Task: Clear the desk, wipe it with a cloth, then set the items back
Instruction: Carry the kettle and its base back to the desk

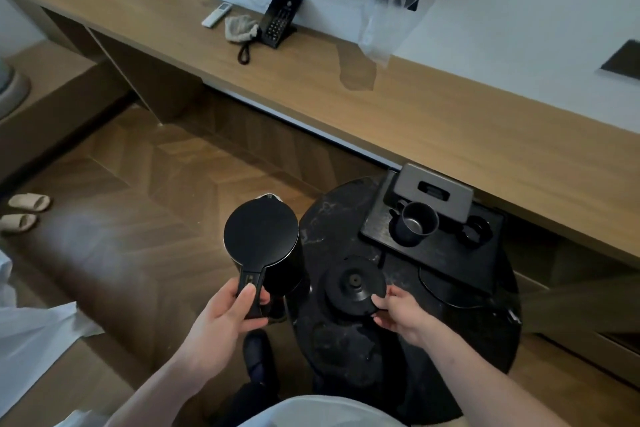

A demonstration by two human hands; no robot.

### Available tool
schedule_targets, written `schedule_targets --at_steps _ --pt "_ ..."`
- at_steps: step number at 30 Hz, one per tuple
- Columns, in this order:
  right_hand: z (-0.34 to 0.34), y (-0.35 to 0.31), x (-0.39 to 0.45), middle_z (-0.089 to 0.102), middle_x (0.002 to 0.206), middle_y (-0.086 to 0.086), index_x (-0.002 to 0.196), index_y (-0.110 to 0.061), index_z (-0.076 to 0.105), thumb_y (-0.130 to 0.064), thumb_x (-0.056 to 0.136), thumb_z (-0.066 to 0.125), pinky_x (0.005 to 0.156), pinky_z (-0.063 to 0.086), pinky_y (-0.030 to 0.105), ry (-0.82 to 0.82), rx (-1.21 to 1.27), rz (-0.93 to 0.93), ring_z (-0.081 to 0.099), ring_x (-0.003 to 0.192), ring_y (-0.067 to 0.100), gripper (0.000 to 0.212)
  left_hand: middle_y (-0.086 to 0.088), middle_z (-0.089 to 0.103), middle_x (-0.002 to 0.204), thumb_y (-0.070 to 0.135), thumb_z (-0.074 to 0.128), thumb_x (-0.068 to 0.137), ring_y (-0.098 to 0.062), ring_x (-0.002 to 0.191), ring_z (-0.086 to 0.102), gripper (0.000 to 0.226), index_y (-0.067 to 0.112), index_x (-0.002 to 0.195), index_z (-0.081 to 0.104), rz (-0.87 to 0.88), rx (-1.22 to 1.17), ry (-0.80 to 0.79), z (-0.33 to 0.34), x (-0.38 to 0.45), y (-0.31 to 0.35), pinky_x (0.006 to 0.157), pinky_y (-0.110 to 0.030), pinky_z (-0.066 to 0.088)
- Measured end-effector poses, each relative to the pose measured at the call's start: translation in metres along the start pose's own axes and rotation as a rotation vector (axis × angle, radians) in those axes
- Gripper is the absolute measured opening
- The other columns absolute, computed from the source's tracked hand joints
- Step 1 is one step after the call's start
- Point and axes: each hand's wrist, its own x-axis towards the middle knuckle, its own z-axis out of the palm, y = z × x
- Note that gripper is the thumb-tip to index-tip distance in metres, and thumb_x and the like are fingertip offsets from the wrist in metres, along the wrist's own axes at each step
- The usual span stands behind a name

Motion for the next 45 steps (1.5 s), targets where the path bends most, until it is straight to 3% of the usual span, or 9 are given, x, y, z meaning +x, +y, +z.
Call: schedule_targets --at_steps 6,11,20,29,36,41,45 --pt "-0.024 -0.011 -0.044 0.071 0.087 0.007 0.119 -0.009 0.064 -0.01 0.101 0.065 0.051 0.048 0.02 -0.095 -0.192 -0.053 0.064 0.063 0.012 0.018 -0.001 0.072 0.099 0.026 0.043 0.108 -0.015 0.102 0.07 0.029 0.012 0.114 0.068 0.069 0.108 -0.043 -0.005 0.003 0.002 0.088 -0.037 0.061" --pt "-0.027 -0.008 -0.069 0.073 0.081 0.003 0.111 -0.014 0.065 -0.012 0.101 0.064 0.054 0.047 0.02 -0.138 -0.344 -0.032 0.066 0.07 0.013 0.01 0.002 0.072 0.103 0.027 0.042 0.109 -0.012 0.104 0.069 0.028 0.014 0.118 0.066 0.085 0.159 -0.052 -0.01 0.017 0.003 0.092 -0.04 0.059" --pt "-0.039 0.023 -0.095 0.078 0.097 0.004 0.127 -0.019 0.06 -0.007 0.103 0.057 0.062 0.05 0.022 -0.208 -0.423 0.045 0.075 0.086 0.018 0.027 -0.009 0.068 0.109 0.021 0.041 0.11 -0.017 0.107 0.067 0.027 0.01 0.119 0.064 0.106 0.14 -0.097 -0.005 0.034 0.004 0.091 -0.041 0.06" --pt "-0.053 0.051 -0.116 0.072 0.103 0.007 0.125 -0.015 0.06 -0.01 0.099 0.063 0.056 0.049 0.022 -0.205 -0.538 0.078 0.076 0.088 0.021 0.027 -0.008 0.066 0.111 0.023 0.042 0.11 -0.019 0.112 0.066 0.022 0.016 0.117 0.062 0.078 0.21 -0.256 0.012 0.054 -0.007 0.095 -0.039 0.058" --pt "-0.047 0.091 -0.141 0.07 0.088 0.011 0.117 -0.013 0.057 -0.01 0.097 0.062 0.052 0.041 0.024 -0.177 -0.668 0.129 0.064 0.077 0.022 0.021 -0.009 0.062 0.118 0.023 0.041 0.111 -0.019 0.119 0.063 0.024 0.015 0.124 0.059 0.092 0.295 -0.421 0.008 0.059 -0.024 0.102 -0.043 0.056" --pt "-0.03 0.121 -0.175 0.07 0.077 -0.003 0.124 -0.023 0.059 -0.012 0.097 0.062 0.055 0.045 0.025 -0.199 -0.771 0.261 0.063 0.06 0.01 0.029 -0.003 0.062 0.108 0.022 0.04 0.111 -0.014 0.111 0.062 0.025 0.012 0.126 0.058 0.081 0.353 -0.534 -0.009 0.053 -0.034 0.101 -0.044 0.056" --pt "-0.03 0.157 -0.197 0.074 0.104 0.008 0.128 -0.022 0.054 -0.015 0.096 0.064 0.064 0.05 0.027 -0.184 -0.777 0.382 0.069 0.074 0.015 0.035 -0.003 0.062 0.106 0.02 0.042 0.11 -0.013 0.108 0.061 0.022 0.013 0.122 0.059 0.053 0.356 -0.563 -0.017 0.047 -0.045 0.1 -0.043 0.056"
